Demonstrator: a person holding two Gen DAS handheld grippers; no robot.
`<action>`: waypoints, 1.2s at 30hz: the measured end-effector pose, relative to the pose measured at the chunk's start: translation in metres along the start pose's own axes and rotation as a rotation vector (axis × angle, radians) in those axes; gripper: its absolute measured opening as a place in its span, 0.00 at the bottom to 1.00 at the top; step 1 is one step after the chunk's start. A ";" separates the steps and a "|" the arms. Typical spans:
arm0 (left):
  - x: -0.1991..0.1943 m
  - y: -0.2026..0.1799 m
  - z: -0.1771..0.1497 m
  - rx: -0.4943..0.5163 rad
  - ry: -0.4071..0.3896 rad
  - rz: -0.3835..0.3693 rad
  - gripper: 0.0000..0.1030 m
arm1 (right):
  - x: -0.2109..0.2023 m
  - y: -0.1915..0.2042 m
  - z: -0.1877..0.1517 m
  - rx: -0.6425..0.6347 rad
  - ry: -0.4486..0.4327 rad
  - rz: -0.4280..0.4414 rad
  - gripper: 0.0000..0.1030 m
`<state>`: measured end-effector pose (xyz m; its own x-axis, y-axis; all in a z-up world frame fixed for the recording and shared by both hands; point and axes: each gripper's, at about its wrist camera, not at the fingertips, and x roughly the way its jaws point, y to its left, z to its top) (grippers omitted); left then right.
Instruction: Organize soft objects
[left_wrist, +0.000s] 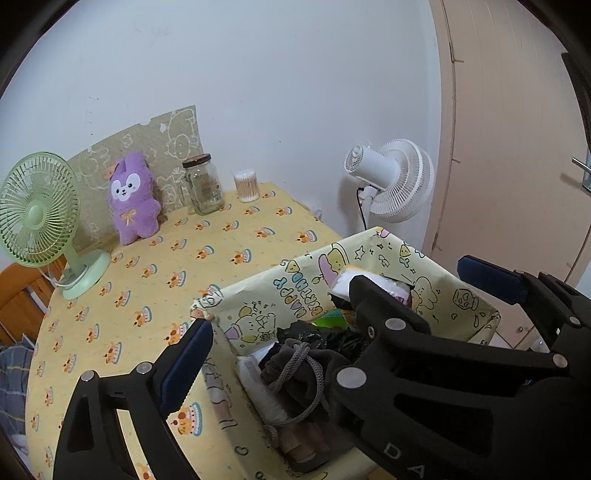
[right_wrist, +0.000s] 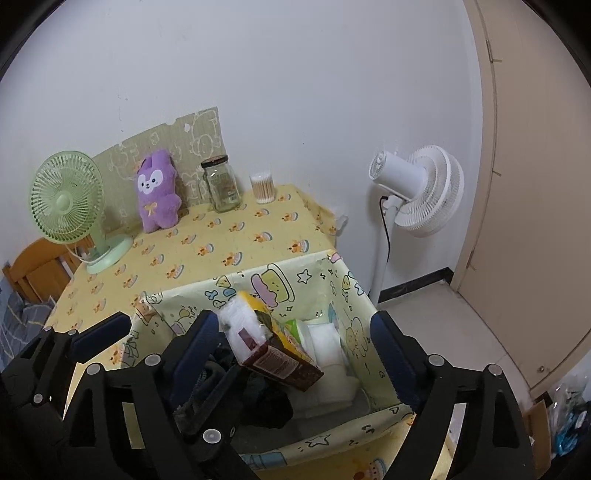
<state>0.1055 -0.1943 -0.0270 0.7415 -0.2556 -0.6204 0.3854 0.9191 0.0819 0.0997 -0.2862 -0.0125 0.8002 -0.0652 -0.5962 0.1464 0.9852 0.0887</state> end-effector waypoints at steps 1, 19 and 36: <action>-0.002 0.001 0.000 -0.002 -0.005 0.002 0.94 | -0.002 0.002 0.000 -0.002 -0.004 0.000 0.86; -0.042 0.033 -0.006 -0.041 -0.077 0.036 0.96 | -0.040 0.038 0.002 -0.034 -0.067 0.022 0.87; -0.097 0.082 -0.023 -0.114 -0.149 0.128 0.96 | -0.078 0.097 0.000 -0.091 -0.143 0.077 0.96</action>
<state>0.0525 -0.0874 0.0214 0.8565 -0.1689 -0.4878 0.2252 0.9725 0.0586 0.0515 -0.1861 0.0430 0.8824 -0.0043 -0.4706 0.0336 0.9980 0.0538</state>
